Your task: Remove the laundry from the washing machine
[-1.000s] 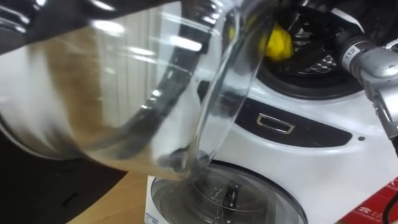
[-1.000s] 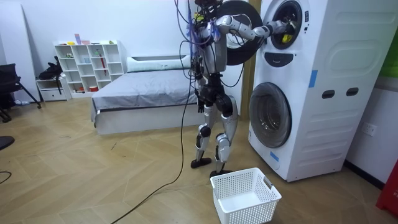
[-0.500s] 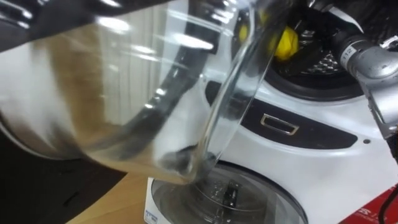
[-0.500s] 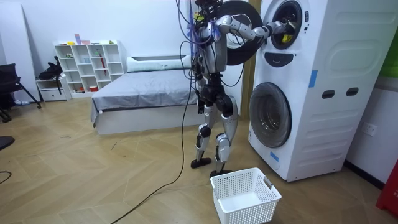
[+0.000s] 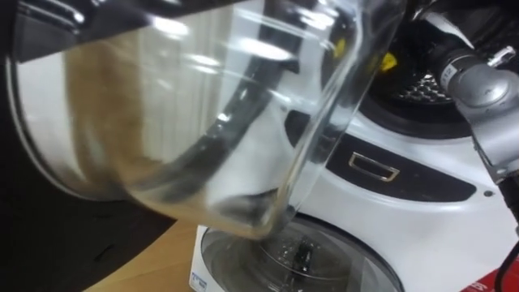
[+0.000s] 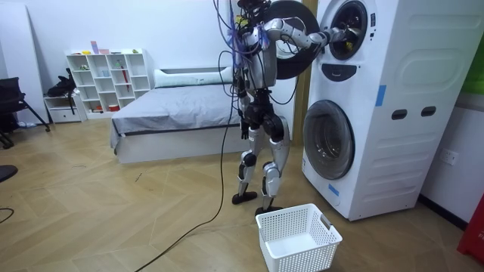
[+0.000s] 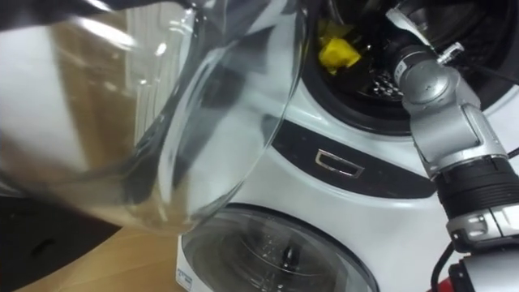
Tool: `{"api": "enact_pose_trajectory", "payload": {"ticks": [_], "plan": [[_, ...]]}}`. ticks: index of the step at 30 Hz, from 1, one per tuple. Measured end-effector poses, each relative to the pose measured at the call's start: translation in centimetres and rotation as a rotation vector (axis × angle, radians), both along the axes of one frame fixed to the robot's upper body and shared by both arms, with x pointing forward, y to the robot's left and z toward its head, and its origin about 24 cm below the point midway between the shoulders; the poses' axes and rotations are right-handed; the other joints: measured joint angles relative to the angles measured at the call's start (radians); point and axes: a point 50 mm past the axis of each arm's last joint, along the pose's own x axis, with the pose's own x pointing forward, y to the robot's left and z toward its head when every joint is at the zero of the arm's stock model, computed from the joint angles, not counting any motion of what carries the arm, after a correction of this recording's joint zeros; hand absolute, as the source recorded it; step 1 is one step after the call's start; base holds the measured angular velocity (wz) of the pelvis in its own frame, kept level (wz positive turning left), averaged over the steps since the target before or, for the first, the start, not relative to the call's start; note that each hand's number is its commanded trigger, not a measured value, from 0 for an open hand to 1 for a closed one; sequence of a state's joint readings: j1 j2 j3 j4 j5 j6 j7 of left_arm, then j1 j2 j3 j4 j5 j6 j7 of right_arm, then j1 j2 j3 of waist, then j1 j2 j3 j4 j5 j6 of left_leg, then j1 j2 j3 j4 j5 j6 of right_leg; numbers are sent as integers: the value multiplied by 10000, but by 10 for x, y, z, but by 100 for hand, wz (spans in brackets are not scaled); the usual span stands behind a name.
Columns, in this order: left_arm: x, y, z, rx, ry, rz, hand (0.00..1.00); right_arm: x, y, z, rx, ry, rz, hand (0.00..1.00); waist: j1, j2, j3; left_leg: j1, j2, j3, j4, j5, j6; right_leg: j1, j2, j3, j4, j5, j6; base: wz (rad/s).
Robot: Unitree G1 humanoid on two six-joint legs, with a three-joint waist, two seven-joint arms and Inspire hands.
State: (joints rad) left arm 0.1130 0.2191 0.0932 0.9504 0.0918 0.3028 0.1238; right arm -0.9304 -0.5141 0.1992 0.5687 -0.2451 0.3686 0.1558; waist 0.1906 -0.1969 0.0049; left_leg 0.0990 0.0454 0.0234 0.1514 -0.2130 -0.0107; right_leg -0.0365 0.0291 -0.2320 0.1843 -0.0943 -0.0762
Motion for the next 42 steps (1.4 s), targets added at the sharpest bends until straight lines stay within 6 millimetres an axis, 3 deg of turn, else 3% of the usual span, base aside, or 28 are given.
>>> {"api": "enact_pose_trajectory", "payload": {"ticks": [10,15,18,20,22,24,25,27,29,34,42], "plan": [[6,1,1,74,-237,-65,0,0,0,2,643,-245,251,100,-76,149,97,8,14,63,-70,-22,-6,-12,28,102,4,-2,2,0],[3,2,1,337,-199,-7,0,-4,14,18,745,-988,885,100,-277,231,55,-50,39,155,-77,-26,-14,-129,67,121,8,-2,-3,-5],[2,3,1,377,-303,13,0,-20,38,39,556,-2218,1979,100,-515,364,7,-80,74,352,-72,-27,-14,-239,96,303,9,1,-8,-17],[-3,3,-1,450,-238,28,0,-41,55,50,578,-3200,2951,100,-623,467,-75,69,102,561,-14,-25,-15,-194,104,412,27,6,-14,-28],[-8,3,-2,537,-216,43,0,-62,68,54,605,-3889,3761,100,-750,609,-48,264,136,596,-14,-25,-15,3,157,412,-3,6,-14,-21],[-14,2,-3,514,-133,90,0,-78,75,49,745,-4181,4246,100,-951,801,-74,477,168,717,-16,-25,-15,175,184,463,-3,5,-14,-17],[-18,0,-4,458,-198,262,0,-89,78,43,1032,-4294,4475,100,-1007,890,-146,535,178,861,-36,-25,-15,189,212,659,10,5,-13,-22],[-22,-1,-6,442,-196,456,0,-105,78,33,1519,-4406,4765,100,-1096,1014,-123,645,174,902,-66,-26,-16,219,229,703,-1,8,-13,-25],[-31,-4,-7,492,-141,641,0,-119,79,18,2325,-4032,5172,100,-1393,1184,-153,704,173,1078,-100,-26,-16,270,225,735,10,7,-12,-8],[-40,-3,-8,637,-238,783,0,-128,70,5,3178,-3673,5084,100,-1893,1238,-133,671,174,1207,-192,-27,-17,164,232,812,4,5,-9,-5],[-59,-3,-9,676,188,874,0,-145,56,-2,3244,-3496,5248,100,-2178,1221,-141,580,207,1392,-209,-219,-68,-26,337,1007,60,-13,-68,-4]]}}
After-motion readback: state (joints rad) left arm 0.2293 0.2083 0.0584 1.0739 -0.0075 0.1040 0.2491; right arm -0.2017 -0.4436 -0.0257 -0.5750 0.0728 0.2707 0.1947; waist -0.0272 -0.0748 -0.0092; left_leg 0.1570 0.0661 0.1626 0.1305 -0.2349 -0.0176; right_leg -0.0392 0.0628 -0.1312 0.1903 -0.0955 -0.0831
